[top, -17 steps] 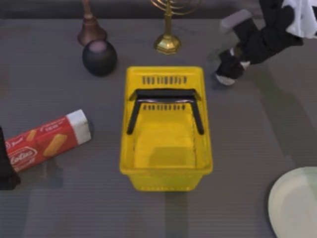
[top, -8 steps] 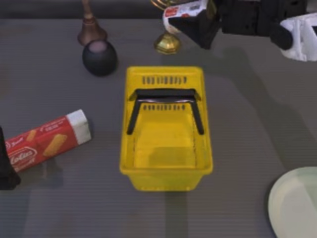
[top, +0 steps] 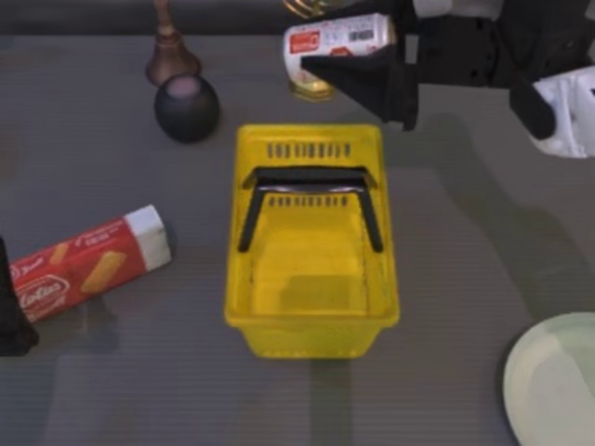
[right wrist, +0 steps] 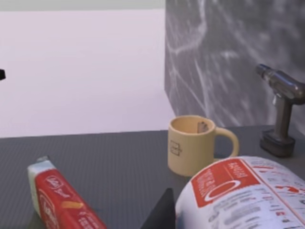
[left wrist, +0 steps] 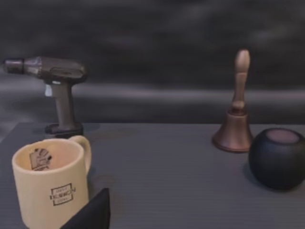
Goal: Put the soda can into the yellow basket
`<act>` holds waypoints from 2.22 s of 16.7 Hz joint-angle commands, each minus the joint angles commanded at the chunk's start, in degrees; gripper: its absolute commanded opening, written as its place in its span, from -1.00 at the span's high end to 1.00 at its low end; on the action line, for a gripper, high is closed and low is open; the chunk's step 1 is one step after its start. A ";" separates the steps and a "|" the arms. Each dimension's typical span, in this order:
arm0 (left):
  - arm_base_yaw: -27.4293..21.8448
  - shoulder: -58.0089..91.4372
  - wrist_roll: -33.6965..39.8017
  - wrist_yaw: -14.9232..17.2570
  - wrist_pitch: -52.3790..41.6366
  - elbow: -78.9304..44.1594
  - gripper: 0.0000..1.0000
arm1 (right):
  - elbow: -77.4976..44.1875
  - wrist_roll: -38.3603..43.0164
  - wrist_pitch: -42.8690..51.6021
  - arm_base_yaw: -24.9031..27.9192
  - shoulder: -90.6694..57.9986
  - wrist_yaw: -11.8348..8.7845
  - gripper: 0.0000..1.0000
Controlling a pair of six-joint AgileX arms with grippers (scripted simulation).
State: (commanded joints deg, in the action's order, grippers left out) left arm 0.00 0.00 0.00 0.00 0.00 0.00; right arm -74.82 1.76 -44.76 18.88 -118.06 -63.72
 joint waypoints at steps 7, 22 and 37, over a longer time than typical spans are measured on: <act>0.00 0.00 0.00 0.00 0.00 0.00 -1.00 | 0.24 0.13 -1.19 -0.21 -1.09 -0.25 1.00; 0.00 0.00 0.00 0.00 0.00 0.00 -1.00 | 4.94 -0.14 -18.54 0.31 -13.84 0.02 0.55; 0.00 0.00 0.00 0.00 0.00 0.00 -1.00 | 4.94 -0.14 -18.54 0.31 -13.84 0.02 -1.00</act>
State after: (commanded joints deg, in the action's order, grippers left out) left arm 0.00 0.00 0.00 0.00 0.00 0.00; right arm -69.89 1.62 -63.30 19.19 -131.90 -63.70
